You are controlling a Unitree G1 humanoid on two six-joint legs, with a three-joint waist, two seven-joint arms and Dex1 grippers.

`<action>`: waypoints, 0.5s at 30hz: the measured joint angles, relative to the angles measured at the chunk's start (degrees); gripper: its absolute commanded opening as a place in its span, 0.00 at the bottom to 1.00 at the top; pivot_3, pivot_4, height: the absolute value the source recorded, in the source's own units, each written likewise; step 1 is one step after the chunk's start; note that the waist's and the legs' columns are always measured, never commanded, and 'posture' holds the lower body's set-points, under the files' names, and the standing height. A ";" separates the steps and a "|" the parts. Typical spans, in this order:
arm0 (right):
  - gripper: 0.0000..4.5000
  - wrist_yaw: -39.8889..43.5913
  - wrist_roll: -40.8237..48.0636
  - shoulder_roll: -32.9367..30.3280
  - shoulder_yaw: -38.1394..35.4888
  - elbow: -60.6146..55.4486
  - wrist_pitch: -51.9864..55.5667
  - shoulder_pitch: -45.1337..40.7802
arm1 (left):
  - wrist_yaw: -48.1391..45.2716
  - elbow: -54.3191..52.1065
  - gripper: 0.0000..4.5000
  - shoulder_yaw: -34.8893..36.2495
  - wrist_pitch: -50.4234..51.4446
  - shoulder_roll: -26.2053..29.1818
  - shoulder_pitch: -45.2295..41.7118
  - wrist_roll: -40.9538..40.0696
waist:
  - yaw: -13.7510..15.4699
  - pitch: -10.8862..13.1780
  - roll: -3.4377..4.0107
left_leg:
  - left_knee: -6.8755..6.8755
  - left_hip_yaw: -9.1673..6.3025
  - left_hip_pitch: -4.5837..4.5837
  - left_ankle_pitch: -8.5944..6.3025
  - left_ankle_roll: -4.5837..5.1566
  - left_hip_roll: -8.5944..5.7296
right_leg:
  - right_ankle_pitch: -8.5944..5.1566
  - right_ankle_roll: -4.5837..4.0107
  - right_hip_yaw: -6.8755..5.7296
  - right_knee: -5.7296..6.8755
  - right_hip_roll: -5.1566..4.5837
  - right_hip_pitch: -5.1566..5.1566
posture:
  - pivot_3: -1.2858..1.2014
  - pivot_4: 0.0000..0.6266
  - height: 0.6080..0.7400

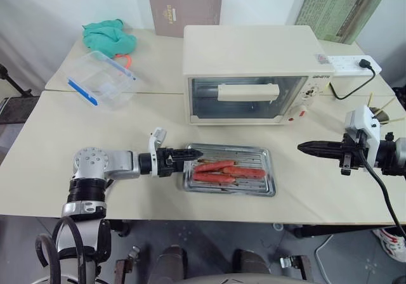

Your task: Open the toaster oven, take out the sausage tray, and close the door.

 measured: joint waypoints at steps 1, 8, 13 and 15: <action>0.00 0.02 -0.04 0.00 0.00 0.05 -0.01 0.00 | -0.16 -0.33 0.99 0.41 0.40 -0.13 -0.03 0.41 | -0.02 -0.01 0.01 | 0.00 0.00 0.03 0.00 0.00 0.00 | 0.00 0.00 0.00 0.00 0.00 0.03 | 0.52 0.24 1.00; 0.00 0.87 -0.28 0.00 0.45 1.13 -1.02 -0.31 | -2.25 -4.30 0.99 1.39 2.69 1.54 1.42 2.64 | -1.27 -0.01 0.00 | -0.17 0.02 0.03 0.01 -0.02 0.02 | 0.00 0.00 0.01 -0.01 0.01 -0.07 | 0.52 0.24 1.00; 0.00 2.76 -1.41 -0.94 2.01 3.09 -2.88 -0.90 | -8.25 -13.73 0.99 0.72 3.21 12.82 7.09 2.51 | -3.71 0.01 -0.06 | -0.39 0.19 0.03 0.01 -0.08 0.10 | -0.01 -0.01 0.07 0.01 0.04 -0.30 | 0.52 0.24 1.00; 0.00 3.88 -2.40 -1.20 2.47 5.04 -4.07 -1.25 | -11.98 -17.62 0.99 0.82 2.00 18.18 9.51 4.42 | -3.97 0.02 -0.07 | -0.41 0.22 0.02 0.01 -0.08 0.10 | -0.01 -0.01 0.08 0.00 0.03 -0.33 | 0.52 0.24 1.00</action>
